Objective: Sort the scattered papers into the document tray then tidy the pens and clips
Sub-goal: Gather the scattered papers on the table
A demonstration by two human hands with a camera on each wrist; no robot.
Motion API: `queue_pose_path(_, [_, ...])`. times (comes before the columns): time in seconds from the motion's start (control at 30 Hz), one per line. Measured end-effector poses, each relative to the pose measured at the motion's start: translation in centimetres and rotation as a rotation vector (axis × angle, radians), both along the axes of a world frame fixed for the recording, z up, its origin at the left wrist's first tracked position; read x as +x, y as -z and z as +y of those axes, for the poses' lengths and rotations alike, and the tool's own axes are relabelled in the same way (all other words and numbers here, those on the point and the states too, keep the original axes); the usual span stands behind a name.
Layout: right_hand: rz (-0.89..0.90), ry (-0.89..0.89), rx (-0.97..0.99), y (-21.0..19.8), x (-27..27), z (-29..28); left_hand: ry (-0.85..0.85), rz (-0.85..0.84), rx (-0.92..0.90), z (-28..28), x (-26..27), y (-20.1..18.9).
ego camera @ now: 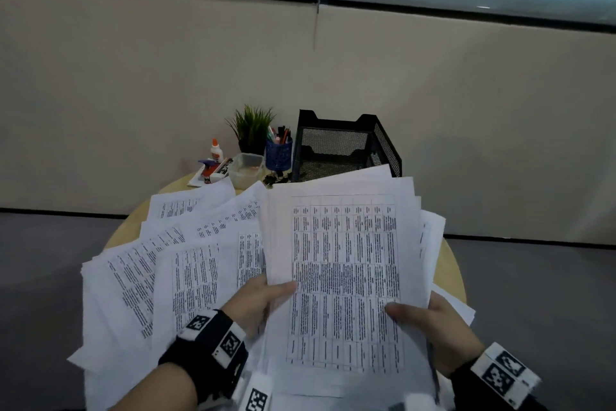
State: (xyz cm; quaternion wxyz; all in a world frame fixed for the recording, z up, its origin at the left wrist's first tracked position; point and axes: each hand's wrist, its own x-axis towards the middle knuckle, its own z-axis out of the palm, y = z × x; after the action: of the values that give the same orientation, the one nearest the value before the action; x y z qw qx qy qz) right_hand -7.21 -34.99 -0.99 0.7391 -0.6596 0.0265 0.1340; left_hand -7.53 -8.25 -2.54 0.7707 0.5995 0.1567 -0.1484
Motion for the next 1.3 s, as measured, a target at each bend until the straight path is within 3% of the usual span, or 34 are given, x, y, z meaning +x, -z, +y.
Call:
queue_pose_path(0.2, [-0.2,0.059,-0.148,-3.0,1.6,2.0,-0.135,-0.309,0.085,0.3,1.0,-4.0])
queue_pose_path(0.4, [-0.345,0.092,-0.001,-5.7,2.7,3.8,-0.173,-0.534,0.17,1.2,2.1,-7.1])
queue_pose_path(0.53, [-0.297,0.127,0.072,-4.4,3.1,4.6,-0.179,-0.532,0.197,1.1,2.0,-6.6])
queue_pose_path(0.87, [-0.255,0.213,-0.042,-1.5,3.6,5.3,-0.2,-0.429,0.205,0.3,2.8,-4.9])
queue_pose_path(1.03, [-0.275,0.232,-0.035,-2.4,2.6,5.4,-0.225,-0.447,0.175,0.2,2.1,-5.2])
queue_pose_path(1.2, [-0.632,0.32,-0.026,-6.4,2.3,4.2,-0.211,-0.47,0.189,0.7,2.0,-5.0])
queue_pose_path(1.3, [-0.958,0.363,-0.302,-7.9,2.4,3.5,-0.192,-0.478,0.198,0.7,1.9,-5.2])
